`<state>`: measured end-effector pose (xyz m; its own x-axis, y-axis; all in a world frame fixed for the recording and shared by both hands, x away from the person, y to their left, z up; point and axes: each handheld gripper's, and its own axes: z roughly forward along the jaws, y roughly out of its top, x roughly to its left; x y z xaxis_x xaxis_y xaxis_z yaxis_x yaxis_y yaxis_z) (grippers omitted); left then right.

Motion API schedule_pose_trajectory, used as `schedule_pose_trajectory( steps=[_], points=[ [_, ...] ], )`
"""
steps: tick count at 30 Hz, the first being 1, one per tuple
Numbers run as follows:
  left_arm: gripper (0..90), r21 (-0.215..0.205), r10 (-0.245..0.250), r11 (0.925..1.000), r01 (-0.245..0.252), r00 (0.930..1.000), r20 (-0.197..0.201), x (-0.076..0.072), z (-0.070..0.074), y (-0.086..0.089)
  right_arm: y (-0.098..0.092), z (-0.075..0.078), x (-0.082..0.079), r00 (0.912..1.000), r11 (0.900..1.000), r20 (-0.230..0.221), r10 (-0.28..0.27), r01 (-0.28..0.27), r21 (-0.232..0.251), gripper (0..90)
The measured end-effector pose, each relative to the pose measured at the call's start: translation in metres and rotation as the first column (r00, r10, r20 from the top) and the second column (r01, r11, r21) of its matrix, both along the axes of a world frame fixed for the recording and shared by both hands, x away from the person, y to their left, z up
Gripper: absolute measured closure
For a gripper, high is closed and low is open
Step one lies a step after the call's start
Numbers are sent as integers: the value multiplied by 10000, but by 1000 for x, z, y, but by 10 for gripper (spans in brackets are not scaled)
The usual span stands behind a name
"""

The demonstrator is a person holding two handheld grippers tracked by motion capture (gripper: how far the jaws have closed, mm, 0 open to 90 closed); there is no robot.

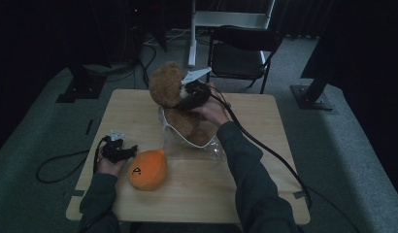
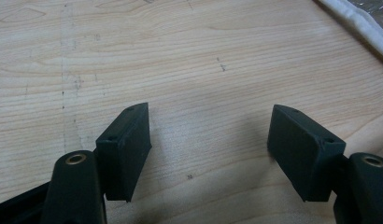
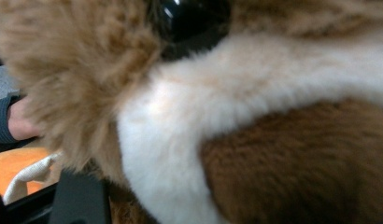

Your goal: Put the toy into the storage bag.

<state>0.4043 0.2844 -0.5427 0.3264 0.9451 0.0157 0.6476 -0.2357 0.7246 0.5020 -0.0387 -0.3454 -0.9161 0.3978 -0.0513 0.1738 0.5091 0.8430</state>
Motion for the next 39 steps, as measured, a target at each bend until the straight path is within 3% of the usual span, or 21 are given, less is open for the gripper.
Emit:
schedule_pose_trajectory(
  steps=[8, 20, 39],
  points=[
    [306, 5, -1, 10000, 1, 10000, 0, 0, 0, 0, 5, -5, -2, 10000, 9981, 61, 48, -44, -616, 262],
    [306, 2, 2, 10000, -2, 10000, -3, 0, 0, 0, 4, -7, 1, 9996, 9965, -118, -252, 242, -802, 212],
    [306, 6, -6, 10000, 6, 10000, 1, 0, 0, 0, 0, -3, 1, 9995, 9997, -227, -235, 234, -69, 129]
  ],
)
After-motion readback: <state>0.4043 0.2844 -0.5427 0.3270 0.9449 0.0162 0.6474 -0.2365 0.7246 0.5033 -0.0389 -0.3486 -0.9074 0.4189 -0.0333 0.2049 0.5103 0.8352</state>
